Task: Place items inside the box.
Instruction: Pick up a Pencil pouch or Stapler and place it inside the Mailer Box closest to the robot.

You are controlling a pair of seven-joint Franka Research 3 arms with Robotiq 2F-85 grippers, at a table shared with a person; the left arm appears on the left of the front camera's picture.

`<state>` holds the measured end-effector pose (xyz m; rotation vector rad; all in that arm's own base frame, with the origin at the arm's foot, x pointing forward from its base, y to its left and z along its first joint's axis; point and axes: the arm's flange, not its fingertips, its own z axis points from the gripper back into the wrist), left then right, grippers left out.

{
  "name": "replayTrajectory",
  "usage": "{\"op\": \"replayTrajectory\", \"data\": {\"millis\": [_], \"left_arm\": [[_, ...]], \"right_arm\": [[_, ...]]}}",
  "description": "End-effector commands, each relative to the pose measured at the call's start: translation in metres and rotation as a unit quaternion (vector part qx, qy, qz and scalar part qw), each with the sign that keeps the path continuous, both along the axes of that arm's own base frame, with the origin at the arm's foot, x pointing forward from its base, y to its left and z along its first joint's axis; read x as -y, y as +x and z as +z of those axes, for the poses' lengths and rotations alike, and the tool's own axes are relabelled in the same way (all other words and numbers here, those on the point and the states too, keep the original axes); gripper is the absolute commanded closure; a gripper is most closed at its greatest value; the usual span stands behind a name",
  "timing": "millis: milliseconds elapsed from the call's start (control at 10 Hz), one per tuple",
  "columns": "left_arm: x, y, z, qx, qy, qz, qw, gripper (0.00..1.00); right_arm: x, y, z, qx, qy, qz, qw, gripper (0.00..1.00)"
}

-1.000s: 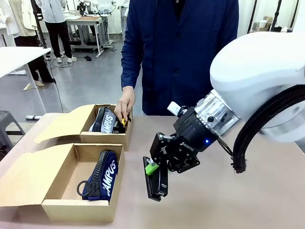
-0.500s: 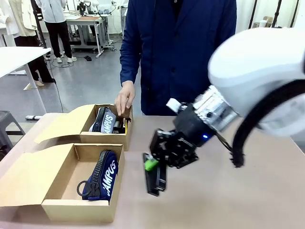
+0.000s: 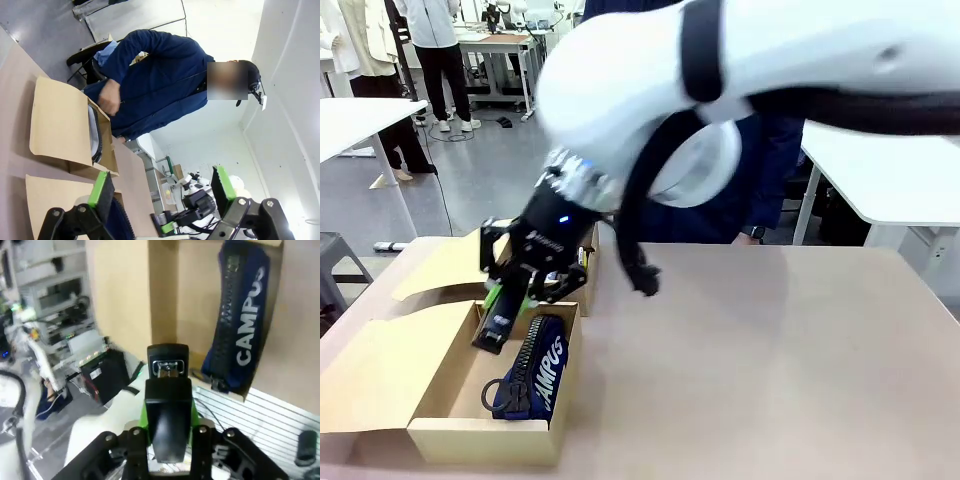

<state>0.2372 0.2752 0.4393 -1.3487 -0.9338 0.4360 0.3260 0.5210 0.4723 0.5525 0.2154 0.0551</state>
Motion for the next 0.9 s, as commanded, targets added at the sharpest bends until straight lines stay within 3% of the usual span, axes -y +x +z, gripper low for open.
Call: {"op": "replayTrajectory", "data": {"millis": [0,200,400,700,800], "left_arm": [[0.001,0.001,0.000,0.018,0.000,0.003,1.000,0.00],[0.001,0.001,0.000,0.018,0.000,0.003,1.000,0.00],[0.001,0.001,0.000,0.018,0.000,0.003,1.000,0.00],[0.001,0.001,0.000,0.018,0.000,0.003,1.000,0.00],[0.001,0.001,0.000,0.018,0.000,0.003,1.000,0.00]], "right_arm": [[-0.065,0.017,-0.008,-0.007,-0.083,0.025,0.996,0.68],[-0.082,0.026,-0.033,-0.009,-0.122,0.001,0.992,0.68],[-0.084,0.027,-0.040,0.012,-0.128,-0.008,0.992,0.68],[-0.084,0.030,-0.044,-0.002,-0.133,-0.003,0.991,0.68],[-0.085,0.030,-0.044,-0.005,-0.132,0.000,0.991,0.12]]}}
